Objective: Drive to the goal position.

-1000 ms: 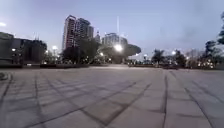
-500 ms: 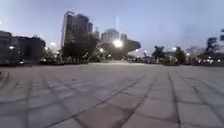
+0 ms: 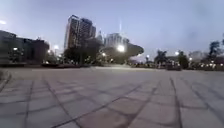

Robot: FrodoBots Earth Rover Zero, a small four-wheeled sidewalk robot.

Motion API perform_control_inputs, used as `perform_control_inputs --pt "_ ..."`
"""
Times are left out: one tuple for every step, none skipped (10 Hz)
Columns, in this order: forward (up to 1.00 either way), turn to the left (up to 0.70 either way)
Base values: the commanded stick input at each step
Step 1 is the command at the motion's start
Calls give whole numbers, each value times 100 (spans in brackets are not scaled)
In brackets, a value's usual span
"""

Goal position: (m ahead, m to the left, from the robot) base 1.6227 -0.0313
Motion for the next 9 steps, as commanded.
perform_control_inputs --pt "70 -19" --pt "70 -12" --pt "70 -5" --pt "70 0" --pt "70 0" --pt "70 0" --pt "70 0" --pt "70 0" --pt "70 0"
